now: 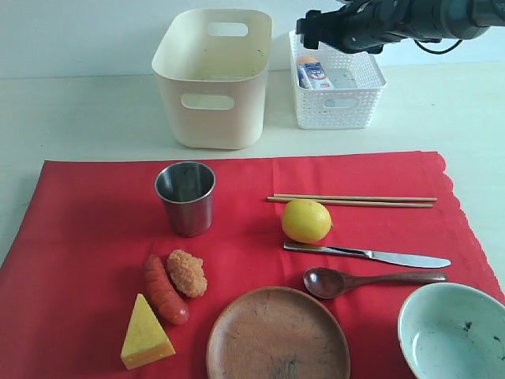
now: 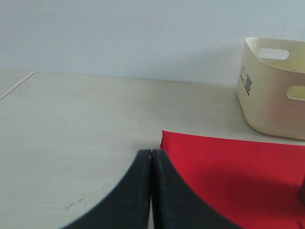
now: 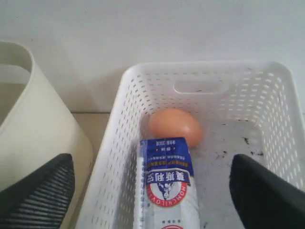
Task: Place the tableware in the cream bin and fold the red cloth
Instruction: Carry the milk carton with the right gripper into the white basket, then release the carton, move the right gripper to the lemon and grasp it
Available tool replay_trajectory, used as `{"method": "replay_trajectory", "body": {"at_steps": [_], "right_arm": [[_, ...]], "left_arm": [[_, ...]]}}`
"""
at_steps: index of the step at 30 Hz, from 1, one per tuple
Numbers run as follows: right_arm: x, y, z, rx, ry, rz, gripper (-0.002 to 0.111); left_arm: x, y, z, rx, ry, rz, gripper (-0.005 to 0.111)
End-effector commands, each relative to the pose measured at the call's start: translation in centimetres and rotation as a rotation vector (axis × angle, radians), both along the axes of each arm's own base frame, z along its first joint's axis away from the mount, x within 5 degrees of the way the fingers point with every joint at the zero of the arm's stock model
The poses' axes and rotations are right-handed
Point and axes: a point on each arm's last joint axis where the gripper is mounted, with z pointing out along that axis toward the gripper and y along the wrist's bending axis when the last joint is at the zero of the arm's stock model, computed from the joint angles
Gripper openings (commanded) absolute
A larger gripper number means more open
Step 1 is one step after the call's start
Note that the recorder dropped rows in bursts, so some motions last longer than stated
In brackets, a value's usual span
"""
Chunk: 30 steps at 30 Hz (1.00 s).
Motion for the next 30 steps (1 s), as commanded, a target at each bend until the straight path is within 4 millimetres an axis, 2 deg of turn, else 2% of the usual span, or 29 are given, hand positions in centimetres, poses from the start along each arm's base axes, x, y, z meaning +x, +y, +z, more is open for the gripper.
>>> {"method": "replay_trajectory", "body": {"at_steps": [1, 6, 9, 12, 18, 22, 23, 24, 30], "right_arm": [[-0.8, -0.1, 2.9, 0.017, 0.032, 0.021, 0.084], [-2.3, -0.1, 6.2, 0.009, 0.062, 0.067, 0.084], [-3.2, 0.0, 7.4, -0.036, 0.096, 0.131, 0.082], [-4.1, 0.1, 7.8, -0.06, 0.154, 0.178, 0.068], [-6.0, 0.4, 8.7, -0.073, 0.275, 0.249, 0.028], [-8.4, 1.6, 9.8, -0.082, 0.285, 0.29, 0.007], [-9.0, 1.9, 9.7, -0.082, 0.293, 0.298, 0.003], [-10.6, 2.6, 9.7, -0.087, 0.299, 0.318, 0.0], [-15.9, 3.9, 8.4, -0.109, 0.338, 0.372, 0.0]], "left_arm": [[0.0, 0.0, 0.0, 0.005, -0.007, -0.008, 0.003], [0.0, 0.0, 0.0, 0.005, -0.007, -0.008, 0.003], [0.0, 0.0, 0.0, 0.005, -0.007, -0.008, 0.003], [0.0, 0.0, 0.0, 0.005, -0.007, -0.008, 0.003], [0.0, 0.0, 0.0, 0.005, -0.007, -0.008, 0.003], [0.0, 0.0, 0.0, 0.005, -0.007, -0.008, 0.003], [0.0, 0.0, 0.0, 0.005, -0.007, -0.008, 0.003], [0.0, 0.0, 0.0, 0.005, -0.007, -0.008, 0.003], [0.0, 0.0, 0.0, 0.005, -0.007, -0.008, 0.003]]}}
